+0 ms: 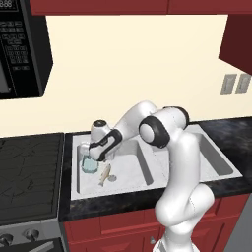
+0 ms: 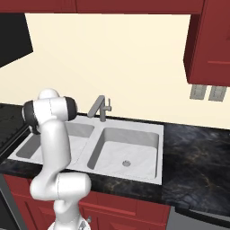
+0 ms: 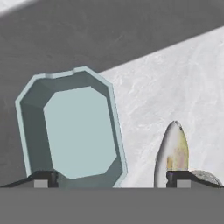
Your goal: Pick the tupperware and cup and place them in the sink. Then turn on the water.
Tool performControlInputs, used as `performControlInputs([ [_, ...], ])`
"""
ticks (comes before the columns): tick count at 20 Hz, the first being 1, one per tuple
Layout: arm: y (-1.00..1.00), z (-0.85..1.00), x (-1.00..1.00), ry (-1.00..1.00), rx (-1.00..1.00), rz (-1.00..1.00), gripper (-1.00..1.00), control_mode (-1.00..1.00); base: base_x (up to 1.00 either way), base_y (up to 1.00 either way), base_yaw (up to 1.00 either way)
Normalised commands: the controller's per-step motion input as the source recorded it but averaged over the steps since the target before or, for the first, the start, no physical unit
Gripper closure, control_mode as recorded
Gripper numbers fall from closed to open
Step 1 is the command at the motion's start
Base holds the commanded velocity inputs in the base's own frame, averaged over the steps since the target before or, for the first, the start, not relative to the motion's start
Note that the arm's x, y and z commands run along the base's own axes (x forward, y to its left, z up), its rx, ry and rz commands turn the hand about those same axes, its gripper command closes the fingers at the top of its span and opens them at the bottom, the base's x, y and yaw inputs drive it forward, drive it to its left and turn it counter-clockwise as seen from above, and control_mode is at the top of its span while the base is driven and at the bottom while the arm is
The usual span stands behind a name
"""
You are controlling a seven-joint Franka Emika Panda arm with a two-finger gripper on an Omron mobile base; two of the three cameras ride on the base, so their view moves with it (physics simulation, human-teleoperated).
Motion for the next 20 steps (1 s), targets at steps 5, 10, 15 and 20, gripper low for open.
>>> performControlInputs([
  [5,-0.03,0.59,-0.10,0.05,-0.02,0.00,-1.00,-1.00,0.00,0.00,0.00],
  [10,-0.03,0.66,-0.16,0.03,-0.09,0.00,-1.00,-1.00,0.00,0.00,0.00],
  [15,-0.09,0.47,-0.22,0.08,-0.10,0.00,-1.00,-1.00,0.00,0.00,0.00],
  [20,-0.26,0.30,-0.39,0.17,-0.03,0.00,-1.00,-1.00,0.00,0.00,0.00],
])
